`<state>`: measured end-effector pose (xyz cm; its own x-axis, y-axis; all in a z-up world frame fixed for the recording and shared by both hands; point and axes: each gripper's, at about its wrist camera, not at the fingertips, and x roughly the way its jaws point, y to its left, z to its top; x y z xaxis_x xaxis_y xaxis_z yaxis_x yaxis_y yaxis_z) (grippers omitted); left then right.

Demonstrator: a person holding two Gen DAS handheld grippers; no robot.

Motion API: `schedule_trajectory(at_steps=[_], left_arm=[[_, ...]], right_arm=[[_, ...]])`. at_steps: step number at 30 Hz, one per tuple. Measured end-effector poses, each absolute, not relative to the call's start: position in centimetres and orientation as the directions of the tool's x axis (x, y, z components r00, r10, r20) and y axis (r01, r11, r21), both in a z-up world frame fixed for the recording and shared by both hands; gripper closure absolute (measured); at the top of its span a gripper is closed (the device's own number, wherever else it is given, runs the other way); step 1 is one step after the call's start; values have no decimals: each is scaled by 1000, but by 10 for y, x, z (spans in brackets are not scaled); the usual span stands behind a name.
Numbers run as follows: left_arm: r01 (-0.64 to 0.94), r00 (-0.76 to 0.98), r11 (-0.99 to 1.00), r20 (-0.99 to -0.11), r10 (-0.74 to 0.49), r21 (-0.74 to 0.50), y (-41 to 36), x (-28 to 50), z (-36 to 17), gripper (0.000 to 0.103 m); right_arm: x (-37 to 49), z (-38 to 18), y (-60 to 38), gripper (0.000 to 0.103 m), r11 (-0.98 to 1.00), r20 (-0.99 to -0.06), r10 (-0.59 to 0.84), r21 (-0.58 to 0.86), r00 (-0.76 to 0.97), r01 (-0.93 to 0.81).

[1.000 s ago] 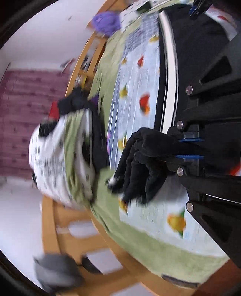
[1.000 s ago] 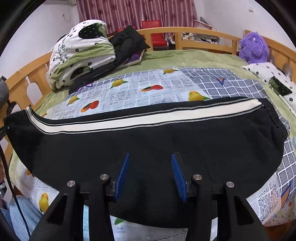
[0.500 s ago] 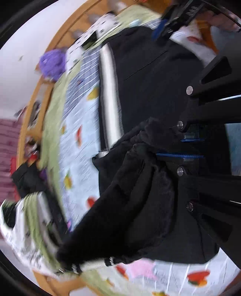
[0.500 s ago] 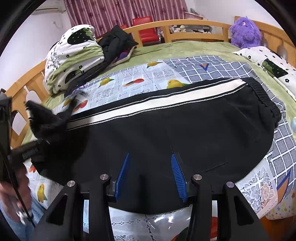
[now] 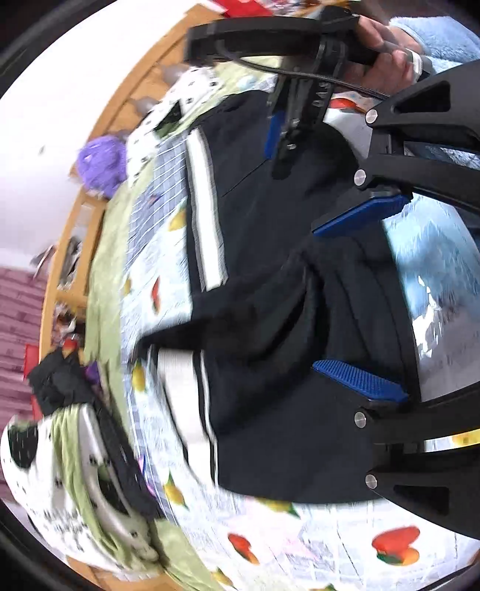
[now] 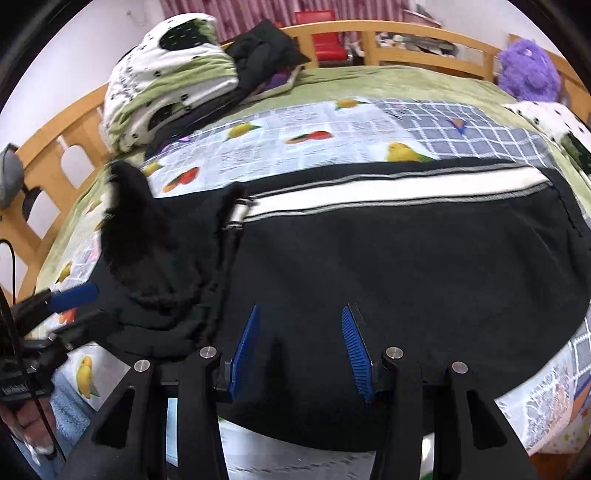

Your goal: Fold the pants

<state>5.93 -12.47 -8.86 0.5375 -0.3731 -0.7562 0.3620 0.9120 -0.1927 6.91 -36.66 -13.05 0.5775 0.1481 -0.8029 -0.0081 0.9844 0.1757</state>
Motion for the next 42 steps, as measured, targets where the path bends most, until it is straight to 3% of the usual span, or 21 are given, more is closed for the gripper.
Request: schedule_trajectory(at_steps=[6,12,19,20,21,22,23,25,28,31,33,36,42], left_arm=[[157,638,974,-736,-224,-161,-56,85,-86,36],[60,646,951,-714,-269,-304,-12,94,-87,36],[73,659,938,-689,-300,-338,-16,96,-86,36],[75,664,939,-686,-298,-335,-18,95,-86,36],[77,665,941,-686,-295,-330,-19,95,-86,36],[75,665,943,-688,-291,-325,-19,95,-86,36],[71,666,945,-689,-284,-320,-19,95,-86,36],[61,671,948,-690,-271,-313,-17,95,-86,36],[32,673,945,-692,-262,-326,-10,97,-88,36],[9,650,934,-708,-277,-357,-5,102,-93,36],[3,637,930,-717,-284,-366,-4,103,-95,36],[0,640,929,-714,-285,-370,-3,102,-95,36],[7,631,930,-720,-288,-367,-5,103,-97,36]], right_arm=[[78,-129,-322,40,972,-796,236,200,557,-125],[102,-155,-296,38,963,-854,267,249,447,-100],[130,-180,-305,37,941,-863,303,337,403,15],[130,-180,-301,44,946,-866,289,323,408,15],[130,-180,-296,69,956,-870,267,293,414,-2],[126,-178,-285,71,962,-873,265,266,410,-56],[121,-174,-280,80,971,-871,239,227,429,-79],[107,-156,-283,82,971,-828,237,213,508,-105],[90,-134,-317,83,927,-747,339,369,572,-67],[90,-157,-326,80,956,-840,246,291,483,20],[93,-173,-324,66,960,-884,237,276,403,40],[84,-162,-319,52,976,-880,209,215,427,-33],[64,-130,-323,52,978,-779,188,203,598,-43]])
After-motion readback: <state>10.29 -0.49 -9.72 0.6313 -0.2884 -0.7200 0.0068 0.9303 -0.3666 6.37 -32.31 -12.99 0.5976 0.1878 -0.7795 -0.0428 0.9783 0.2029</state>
